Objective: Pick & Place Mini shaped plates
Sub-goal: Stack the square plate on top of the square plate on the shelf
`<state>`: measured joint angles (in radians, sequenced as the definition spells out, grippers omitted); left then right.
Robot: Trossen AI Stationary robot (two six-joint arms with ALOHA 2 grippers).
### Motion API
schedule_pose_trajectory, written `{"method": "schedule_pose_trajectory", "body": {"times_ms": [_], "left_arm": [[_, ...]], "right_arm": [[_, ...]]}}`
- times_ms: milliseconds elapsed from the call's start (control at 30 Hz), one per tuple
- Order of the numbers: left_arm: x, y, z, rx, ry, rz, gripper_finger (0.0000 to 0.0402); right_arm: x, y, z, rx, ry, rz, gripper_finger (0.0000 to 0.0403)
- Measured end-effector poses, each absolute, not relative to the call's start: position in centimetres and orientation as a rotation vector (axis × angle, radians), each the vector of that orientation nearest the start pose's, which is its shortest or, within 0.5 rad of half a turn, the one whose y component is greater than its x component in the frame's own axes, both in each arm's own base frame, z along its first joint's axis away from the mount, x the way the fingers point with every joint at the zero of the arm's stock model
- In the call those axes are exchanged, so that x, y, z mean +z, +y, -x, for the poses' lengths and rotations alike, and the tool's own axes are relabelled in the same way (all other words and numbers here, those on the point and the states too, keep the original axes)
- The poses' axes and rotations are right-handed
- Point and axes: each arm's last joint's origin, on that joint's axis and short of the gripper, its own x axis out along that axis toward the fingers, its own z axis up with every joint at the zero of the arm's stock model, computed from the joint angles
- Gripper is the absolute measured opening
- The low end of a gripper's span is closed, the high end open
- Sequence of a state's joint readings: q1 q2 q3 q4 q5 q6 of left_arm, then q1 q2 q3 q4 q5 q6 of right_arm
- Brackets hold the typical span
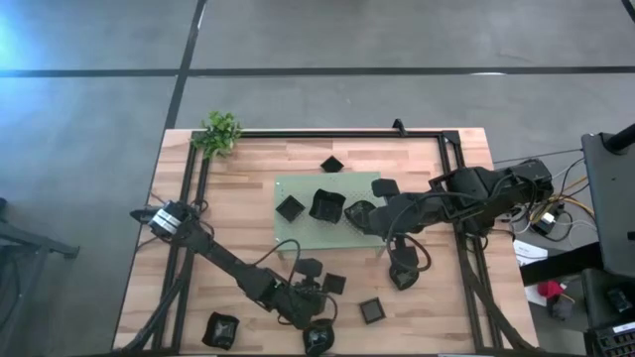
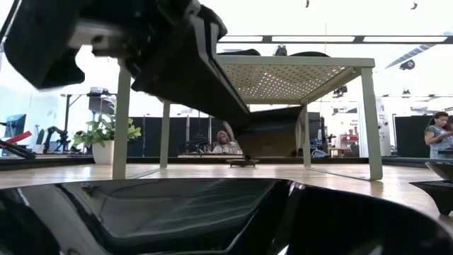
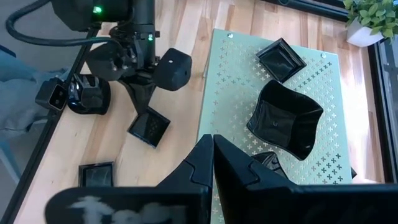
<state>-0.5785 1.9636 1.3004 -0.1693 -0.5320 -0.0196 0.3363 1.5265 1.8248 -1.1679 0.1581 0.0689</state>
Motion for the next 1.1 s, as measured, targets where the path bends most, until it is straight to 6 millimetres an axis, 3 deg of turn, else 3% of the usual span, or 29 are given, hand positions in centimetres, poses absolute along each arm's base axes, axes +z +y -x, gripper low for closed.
{"method": "schedule_pose_trajectory", "body": {"times_ms": [867,1100], "left_arm": [[23.4,-25.5,-34.5,-0.043,0.692,-0.453,0.0],[24.6,-25.6,-34.1,-0.025,0.721,-0.494,0.0]], "right_arm": [[42.3,9.0,-27.2,0.133,0.848,0.14,0.0008],[42.3,9.0,-27.2,0.133,0.848,0.139,0.0008]]}}
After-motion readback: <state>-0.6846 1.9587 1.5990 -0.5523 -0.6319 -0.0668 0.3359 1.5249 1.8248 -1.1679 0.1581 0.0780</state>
